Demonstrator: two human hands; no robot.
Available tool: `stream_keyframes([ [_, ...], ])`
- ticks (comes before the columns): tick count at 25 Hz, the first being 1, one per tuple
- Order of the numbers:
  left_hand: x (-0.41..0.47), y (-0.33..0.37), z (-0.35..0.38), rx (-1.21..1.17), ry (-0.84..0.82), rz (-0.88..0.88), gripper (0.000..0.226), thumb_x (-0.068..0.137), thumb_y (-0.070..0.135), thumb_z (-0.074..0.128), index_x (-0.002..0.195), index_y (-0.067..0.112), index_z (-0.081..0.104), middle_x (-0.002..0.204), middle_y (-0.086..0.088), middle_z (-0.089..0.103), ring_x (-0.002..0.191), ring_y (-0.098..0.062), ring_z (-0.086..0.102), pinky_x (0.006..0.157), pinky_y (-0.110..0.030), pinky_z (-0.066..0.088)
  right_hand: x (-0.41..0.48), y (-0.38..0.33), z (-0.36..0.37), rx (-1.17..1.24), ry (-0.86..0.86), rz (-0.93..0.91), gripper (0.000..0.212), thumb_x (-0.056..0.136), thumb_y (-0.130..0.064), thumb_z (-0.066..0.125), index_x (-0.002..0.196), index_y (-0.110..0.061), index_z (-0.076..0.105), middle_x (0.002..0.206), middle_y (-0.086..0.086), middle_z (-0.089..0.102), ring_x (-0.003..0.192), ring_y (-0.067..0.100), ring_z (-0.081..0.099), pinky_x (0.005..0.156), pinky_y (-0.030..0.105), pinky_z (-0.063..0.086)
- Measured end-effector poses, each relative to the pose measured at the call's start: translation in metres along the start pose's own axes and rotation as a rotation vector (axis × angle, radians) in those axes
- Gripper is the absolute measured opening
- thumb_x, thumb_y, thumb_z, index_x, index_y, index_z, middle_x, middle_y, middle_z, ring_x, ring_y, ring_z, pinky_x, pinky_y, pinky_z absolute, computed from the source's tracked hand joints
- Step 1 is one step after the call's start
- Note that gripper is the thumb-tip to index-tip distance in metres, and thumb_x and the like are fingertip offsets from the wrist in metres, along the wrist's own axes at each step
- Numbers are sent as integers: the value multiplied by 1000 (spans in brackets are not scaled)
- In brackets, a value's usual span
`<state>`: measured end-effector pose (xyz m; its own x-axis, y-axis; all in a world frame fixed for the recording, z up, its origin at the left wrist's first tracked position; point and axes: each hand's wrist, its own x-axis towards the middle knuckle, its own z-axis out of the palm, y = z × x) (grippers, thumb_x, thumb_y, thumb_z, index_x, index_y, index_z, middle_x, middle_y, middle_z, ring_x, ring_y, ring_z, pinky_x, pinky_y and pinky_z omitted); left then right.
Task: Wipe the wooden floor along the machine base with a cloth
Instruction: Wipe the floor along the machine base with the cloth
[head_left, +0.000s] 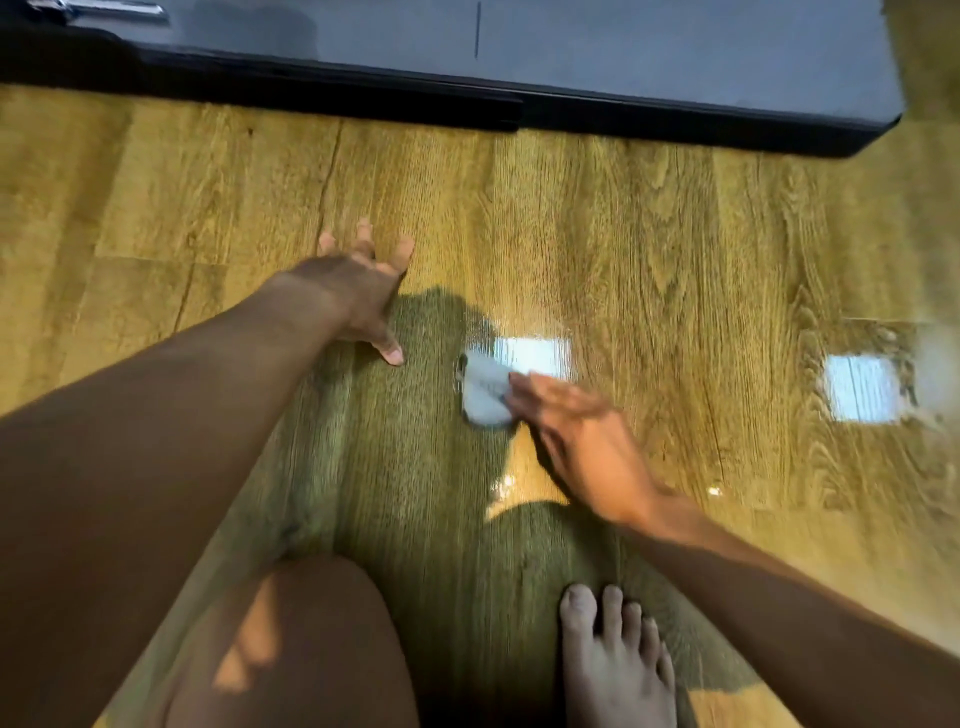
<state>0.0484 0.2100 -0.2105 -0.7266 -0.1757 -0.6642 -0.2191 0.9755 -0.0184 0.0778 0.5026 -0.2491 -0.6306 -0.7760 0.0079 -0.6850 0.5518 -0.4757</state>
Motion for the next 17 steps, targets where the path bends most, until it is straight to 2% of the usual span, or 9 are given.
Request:
stream_keyframes([
  [2, 2, 4, -2, 8, -29, 15, 130, 64, 53, 79, 145, 39, -20, 153, -11, -29, 139, -48, -12, 110, -64, 18, -48, -13, 2, 68, -75, -173, 54, 75, 9, 66, 122, -17, 63, 131, 1, 58, 122, 19, 54, 103, 29, 42],
  [4, 3, 8, -5, -8, -68, -8, 130, 63, 59, 77, 144, 40, -22, 152, -12, -31, 138, -49, -15, 109, -65, 15, -42, -5, -7, 115, -113, -294, 55, 71, 15, 67, 117, -14, 67, 128, 3, 61, 120, 21, 56, 94, 36, 51],
  [6, 2, 12, -5, -31, -68, -32, 131, 58, 70, 73, 144, 40, -22, 152, -12, -31, 138, -48, -17, 109, -66, 14, -6, 5, -16, 77, -93, -148, 55, 73, 16, 65, 118, -16, 66, 129, 4, 59, 117, 22, 59, 85, 39, 56],
  [8, -2, 17, 2, -45, -18, -50, 133, 56, 71, 72, 146, 38, -20, 153, -10, -29, 139, -47, -14, 109, -66, 15, 15, 5, -21, 62, -43, 29, 47, 81, 9, 63, 119, -18, 64, 130, 4, 58, 116, 22, 59, 95, 43, 51],
  [9, -3, 19, 4, -48, 8, -51, 133, 57, 69, 74, 147, 37, -18, 154, -9, -28, 140, -46, -13, 109, -65, 17, 9, 4, -20, 50, -13, 47, 44, 82, 7, 63, 119, -16, 65, 129, 4, 59, 116, 22, 59, 98, 44, 48],
  [11, -4, 24, 6, -54, 33, -25, 129, 60, 61, 78, 149, 35, -13, 155, -6, -27, 142, -41, -11, 109, -62, 19, -31, 2, -14, 31, -20, -50, 39, 81, 1, 62, 117, -15, 67, 126, 3, 61, 117, 20, 58, 99, 42, 48],
  [13, -2, 32, 5, -56, 38, 17, 125, 64, 49, 82, 149, 38, -9, 156, -3, -24, 143, -38, -11, 109, -62, 21, -75, -1, -17, 65, -102, -196, 36, 81, -2, 65, 115, -15, 69, 126, 0, 62, 120, 17, 56, 96, 39, 49],
  [15, 2, 41, 1, -77, 22, 14, 126, 64, 38, 85, 148, 41, -10, 158, -2, -18, 143, -39, -10, 109, -64, 20, -75, 9, -24, 78, -183, -279, 40, 79, 0, 70, 115, -17, 69, 127, -2, 61, 121, 17, 56, 96, 39, 50],
  [17, 5, 47, -5, -102, -3, -14, 128, 63, 39, 86, 148, 40, -10, 158, -3, -16, 142, -41, -10, 109, -65, 17, -39, 24, -29, 69, -161, -142, 43, 81, 3, 68, 118, -18, 65, 129, 0, 59, 121, 17, 56, 99, 37, 48],
])
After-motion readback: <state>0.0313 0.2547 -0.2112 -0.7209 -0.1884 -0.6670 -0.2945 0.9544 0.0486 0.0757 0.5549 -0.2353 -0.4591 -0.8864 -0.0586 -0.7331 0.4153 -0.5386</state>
